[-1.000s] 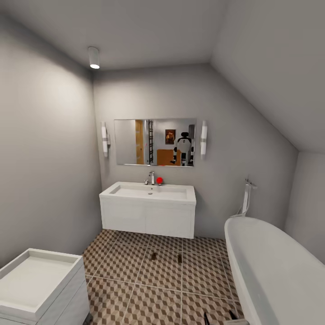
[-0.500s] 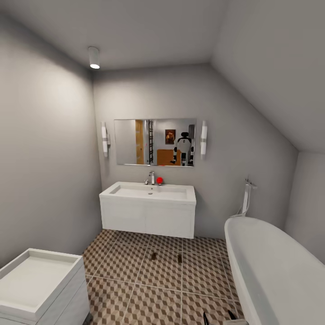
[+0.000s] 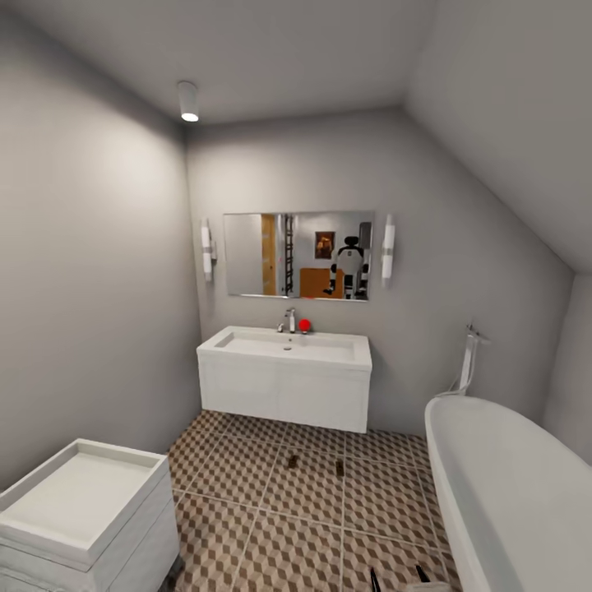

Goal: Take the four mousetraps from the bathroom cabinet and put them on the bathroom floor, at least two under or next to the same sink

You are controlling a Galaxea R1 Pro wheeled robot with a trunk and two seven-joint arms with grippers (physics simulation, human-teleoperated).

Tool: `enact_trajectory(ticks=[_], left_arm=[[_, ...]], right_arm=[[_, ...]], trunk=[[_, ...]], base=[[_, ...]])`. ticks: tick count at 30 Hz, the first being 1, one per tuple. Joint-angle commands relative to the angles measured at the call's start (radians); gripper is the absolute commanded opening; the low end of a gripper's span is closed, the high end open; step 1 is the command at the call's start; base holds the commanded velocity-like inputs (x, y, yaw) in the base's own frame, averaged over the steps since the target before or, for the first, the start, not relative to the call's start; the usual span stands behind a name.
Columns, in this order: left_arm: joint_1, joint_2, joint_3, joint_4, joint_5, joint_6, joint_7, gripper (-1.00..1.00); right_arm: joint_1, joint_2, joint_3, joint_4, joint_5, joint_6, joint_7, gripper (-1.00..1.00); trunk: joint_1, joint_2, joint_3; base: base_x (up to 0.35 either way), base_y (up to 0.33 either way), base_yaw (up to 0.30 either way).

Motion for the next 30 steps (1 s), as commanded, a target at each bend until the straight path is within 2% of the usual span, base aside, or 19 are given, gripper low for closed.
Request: enact_trajectory(ticks=[1, 17, 30], left_arm=[[-0.001, 0.0, -0.009, 0.001, 0.007, -0.003, 0.003, 1.0], [-0.001, 0.0, -0.009, 0.001, 0.007, -0.003, 0.003, 1.0], [-0.001, 0.001, -0.009, 0.001, 0.007, -0.003, 0.003, 1.0]], right_arm=[[0.0, 0.0, 0.007, 0.001, -0.001, -0.002, -0.005, 1.0], [0.0, -0.002, 0.007, 0.001, -0.001, -0.002, -0.007, 1.0], [0.0, -0.015, 0.006, 0.002, 0.0, -0.003, -0.005, 1.0]], trunk=[[0.0, -0.001, -0.002], [0.0, -0.001, -0.02], [0.0, -0.001, -0.023]], base=[[0.0, 0.0, 0.174], [0.0, 0.0, 0.17], [0.0, 0.0, 0.026]])
